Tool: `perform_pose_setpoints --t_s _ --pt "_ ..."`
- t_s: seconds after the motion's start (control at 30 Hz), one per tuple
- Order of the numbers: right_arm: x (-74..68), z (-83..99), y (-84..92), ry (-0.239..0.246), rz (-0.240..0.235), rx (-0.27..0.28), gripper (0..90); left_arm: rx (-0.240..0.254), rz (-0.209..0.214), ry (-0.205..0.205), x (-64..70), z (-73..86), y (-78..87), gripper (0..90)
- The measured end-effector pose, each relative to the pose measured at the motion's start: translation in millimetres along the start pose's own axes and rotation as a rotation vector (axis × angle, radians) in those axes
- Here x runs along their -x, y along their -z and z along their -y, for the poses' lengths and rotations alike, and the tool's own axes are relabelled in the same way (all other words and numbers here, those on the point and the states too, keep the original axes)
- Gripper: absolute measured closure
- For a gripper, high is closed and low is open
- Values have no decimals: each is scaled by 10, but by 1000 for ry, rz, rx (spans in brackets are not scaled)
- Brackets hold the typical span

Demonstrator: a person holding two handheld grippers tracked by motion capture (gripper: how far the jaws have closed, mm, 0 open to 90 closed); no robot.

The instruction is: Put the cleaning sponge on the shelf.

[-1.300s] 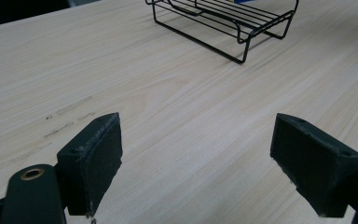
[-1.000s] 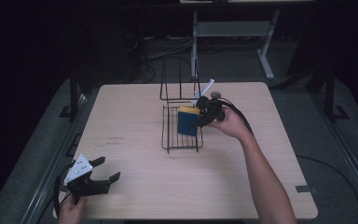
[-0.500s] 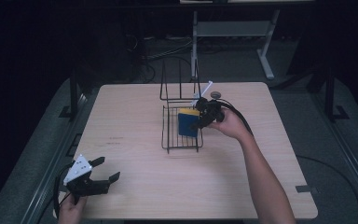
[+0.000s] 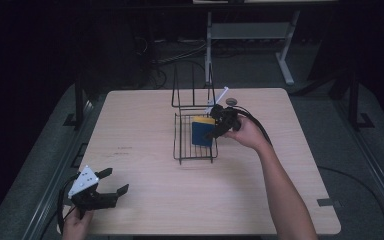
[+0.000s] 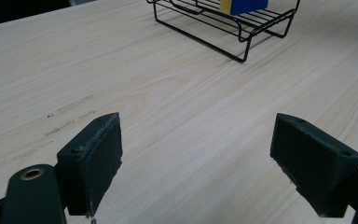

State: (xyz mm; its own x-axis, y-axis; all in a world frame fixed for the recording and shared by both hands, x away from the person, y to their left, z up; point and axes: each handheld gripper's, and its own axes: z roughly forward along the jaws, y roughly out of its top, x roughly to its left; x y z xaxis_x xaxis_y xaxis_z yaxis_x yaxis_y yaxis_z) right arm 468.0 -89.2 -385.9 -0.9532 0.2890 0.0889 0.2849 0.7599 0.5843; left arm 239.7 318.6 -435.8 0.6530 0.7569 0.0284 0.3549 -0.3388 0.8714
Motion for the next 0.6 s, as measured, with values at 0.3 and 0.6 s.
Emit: perform_pose_setpoints --t_s 0.3,0.6 --pt "9 25 13 -3 4 5 505 1 0 1 3 0 -3 162" --pt "9 73 37 -20 14 7 487 2 -1 1 12 -6 -2 162"
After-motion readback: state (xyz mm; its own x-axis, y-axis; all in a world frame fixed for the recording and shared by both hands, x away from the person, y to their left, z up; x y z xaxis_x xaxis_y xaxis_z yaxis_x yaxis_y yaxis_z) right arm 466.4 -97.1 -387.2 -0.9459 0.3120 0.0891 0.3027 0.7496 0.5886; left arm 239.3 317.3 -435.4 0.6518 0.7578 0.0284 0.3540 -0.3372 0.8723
